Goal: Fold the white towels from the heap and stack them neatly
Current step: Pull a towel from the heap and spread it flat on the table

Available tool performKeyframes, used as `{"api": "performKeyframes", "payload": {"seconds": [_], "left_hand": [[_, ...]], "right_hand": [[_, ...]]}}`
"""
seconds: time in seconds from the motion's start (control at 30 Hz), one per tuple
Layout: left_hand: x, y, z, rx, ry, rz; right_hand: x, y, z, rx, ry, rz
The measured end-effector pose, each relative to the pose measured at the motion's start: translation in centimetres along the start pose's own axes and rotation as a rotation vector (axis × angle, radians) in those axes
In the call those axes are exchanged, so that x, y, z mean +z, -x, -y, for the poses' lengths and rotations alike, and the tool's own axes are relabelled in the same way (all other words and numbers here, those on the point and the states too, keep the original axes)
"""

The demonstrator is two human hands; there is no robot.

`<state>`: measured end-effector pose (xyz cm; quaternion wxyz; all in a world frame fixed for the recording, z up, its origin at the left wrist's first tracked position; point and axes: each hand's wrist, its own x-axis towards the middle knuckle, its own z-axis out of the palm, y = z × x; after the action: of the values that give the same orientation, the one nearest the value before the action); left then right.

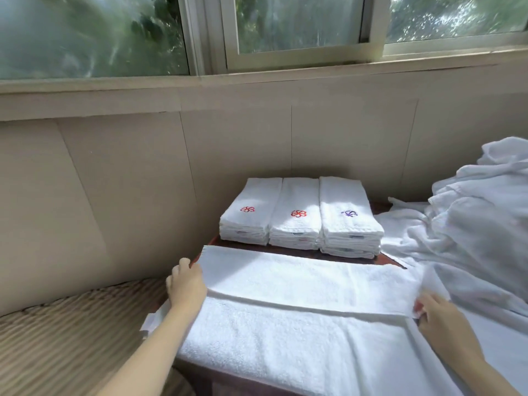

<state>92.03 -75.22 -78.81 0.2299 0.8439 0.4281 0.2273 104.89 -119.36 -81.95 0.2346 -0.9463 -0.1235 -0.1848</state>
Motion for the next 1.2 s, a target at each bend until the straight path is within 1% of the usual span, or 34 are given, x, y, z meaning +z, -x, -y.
{"api": "performKeyframes", "payload": {"seconds": [0.07,0.1,0.13,0.2,0.23,0.27,0.3,0.37,0.4,0.43,0.5,0.57,0.63,0.7,0.8,0.87,0.9,0.97,1.03,1.07,1.13,1.2], "left_hand": [[0.6,1.5,-0.6,0.169,0.006,-0.016],[0.9,2.0,-0.6,0.153,0.068,0.000],[1.2,2.1,-0.4,0.181,0.028,0.013],[0.8,1.9,-0.1,0.097,0.087,0.032],[0.6,1.7,0.1,0.022,0.206,0.034],[0.2,1.5,0.2,-0.031,0.290,0.032],[0.0,1.3,0.4,-0.064,0.317,0.016],[-0.1,1.1,0.6,-0.117,0.360,0.011],[0.0,1.0,0.7,-0.139,0.381,0.000],[0.1,0.9,0.8,-0.169,0.391,-0.014],[0.3,0.4,1.2,-0.195,0.341,-0.037],[0.4,0.1,1.6,-0.149,0.234,-0.052],[0.3,0.1,1.8,-0.090,0.142,-0.053],[0.0,0.5,1.6,-0.050,-0.038,-0.038],[-0.7,1.5,0.3,0.046,-0.441,0.003],[-0.9,2.5,-1.6,0.139,-0.552,0.050],[-0.6,3.2,-2.8,0.194,-0.551,0.102],[0.7,5.3,-6.2,0.314,-0.447,0.240],[2.7,8.6,-10.4,0.411,-0.289,0.390],[3.8,10.5,-12.7,0.451,-0.212,0.463],[6.2,14.3,-16.9,0.522,-0.071,0.598],[8.3,17.7,-20.4,0.601,0.045,0.701]], "right_hand": [[-0.2,0.2,0.2,0.007,-0.006,-0.028],[-0.3,0.3,0.4,0.003,-0.007,-0.058],[-0.5,0.4,0.6,-0.013,-0.010,-0.110],[-0.8,0.8,1.0,-0.084,-0.019,-0.230],[-1.0,1.1,1.1,-0.130,-0.015,-0.267],[-1.2,1.3,1.3,-0.157,-0.004,-0.271],[-1.2,1.4,1.3,-0.168,0.011,-0.243],[-1.0,1.8,1.1,-0.187,0.042,-0.149],[-0.9,2.1,1.0,-0.221,0.055,-0.147],[-0.8,2.2,0.9,-0.264,0.066,-0.182],[-1.2,2.4,0.8,-0.348,0.079,-0.278],[-1.5,2.3,0.4,-0.437,0.078,-0.335],[-1.8,2.6,0.4,-0.456,0.109,-0.295],[-2.0,3.0,0.8,-0.388,0.153,-0.184],[-2.1,3.3,0.8,-0.278,0.116,-0.006],[-2.4,3.3,1.1,-0.208,0.114,0.064],[-2.5,3.1,1.4,-0.166,0.111,0.086],[-2.4,2.2,2.0,-0.075,0.077,0.133],[-2.2,1.2,2.7,0.098,-0.066,0.147],[-2.1,0.9,2.8,0.214,-0.226,0.098],[-1.9,0.5,2.2,0.470,-0.564,-0.090],[-2.4,0.5,0.7,0.629,-0.692,-0.278]]}}
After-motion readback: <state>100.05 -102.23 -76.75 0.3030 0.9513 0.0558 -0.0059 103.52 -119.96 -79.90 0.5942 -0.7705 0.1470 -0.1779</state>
